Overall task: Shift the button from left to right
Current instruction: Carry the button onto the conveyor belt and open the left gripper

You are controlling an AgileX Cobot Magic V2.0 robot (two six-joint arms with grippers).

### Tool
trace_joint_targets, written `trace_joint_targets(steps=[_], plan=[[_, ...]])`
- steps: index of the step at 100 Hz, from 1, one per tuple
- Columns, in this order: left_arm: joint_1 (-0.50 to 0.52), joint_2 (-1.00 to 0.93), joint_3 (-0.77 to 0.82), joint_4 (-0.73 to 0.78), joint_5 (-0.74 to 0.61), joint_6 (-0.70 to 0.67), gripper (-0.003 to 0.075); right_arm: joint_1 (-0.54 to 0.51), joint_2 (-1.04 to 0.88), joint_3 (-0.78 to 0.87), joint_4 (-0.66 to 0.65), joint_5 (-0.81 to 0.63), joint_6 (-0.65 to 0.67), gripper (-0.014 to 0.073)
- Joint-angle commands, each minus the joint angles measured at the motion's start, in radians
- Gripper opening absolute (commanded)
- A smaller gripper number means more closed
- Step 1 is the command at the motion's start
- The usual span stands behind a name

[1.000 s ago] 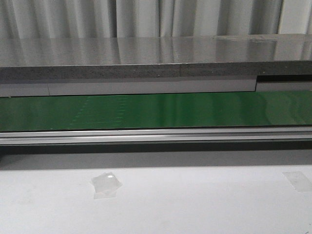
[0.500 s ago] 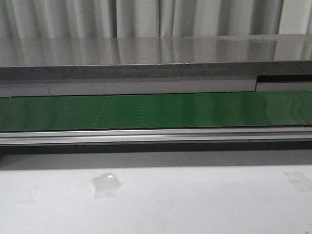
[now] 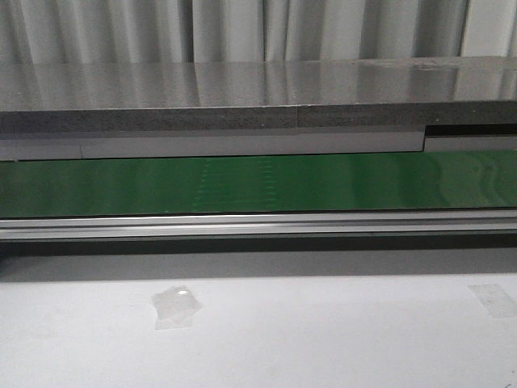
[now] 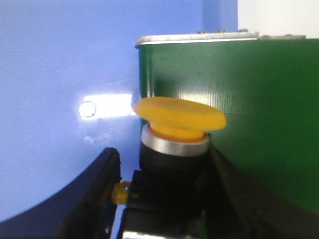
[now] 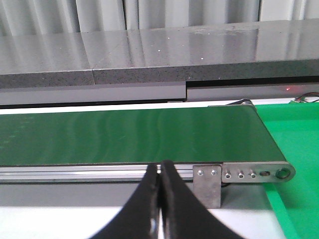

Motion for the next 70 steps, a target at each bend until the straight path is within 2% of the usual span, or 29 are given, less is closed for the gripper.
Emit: trace_joint_targets(steps=[1,13,20,27,42,49,70], plan=[[-0.015,-0.050,-0.009,0.001,-0.030,0.007,0.0106,0.005,-0.020,-0.015,-0.005,-0.082,-0.005,-0.0068],[-0.030,-0.050,0.019,0.001,-0.030,0.008,0.0111,0.005,-0.020,-0.015,-0.005,-0.082,-0.005,-0.0068],[-0.034,-0.050,0.032,0.001,-0.032,0.011,0.0146,0.005,-0.020,-0.015,-0.005,-0.082,-0.005,-0.0068],[-0.037,-0.050,0.037,0.000,-0.038,0.013,0.0219,0.005,-0.020,-0.015,-0.005,-0.082,-0.005,-0.0068],[-0.037,-0.050,0.037,-0.019,-0.046,0.017,0.0434,0.005,-0.020,-0.015,-0.005,-0.082,-0.005,-0.0068],[-0.037,-0.050,0.037,-0.031,-0.049,0.027,0.0494,0.005,-0.020,-0.015,-0.005,-0.082,-0.005,-0.0068],[-0.037,-0.059,0.037,-0.072,-0.055,0.051,0.0517,0.005,-0.020,-0.015,-0.005,-0.082,-0.005,-0.0068]])
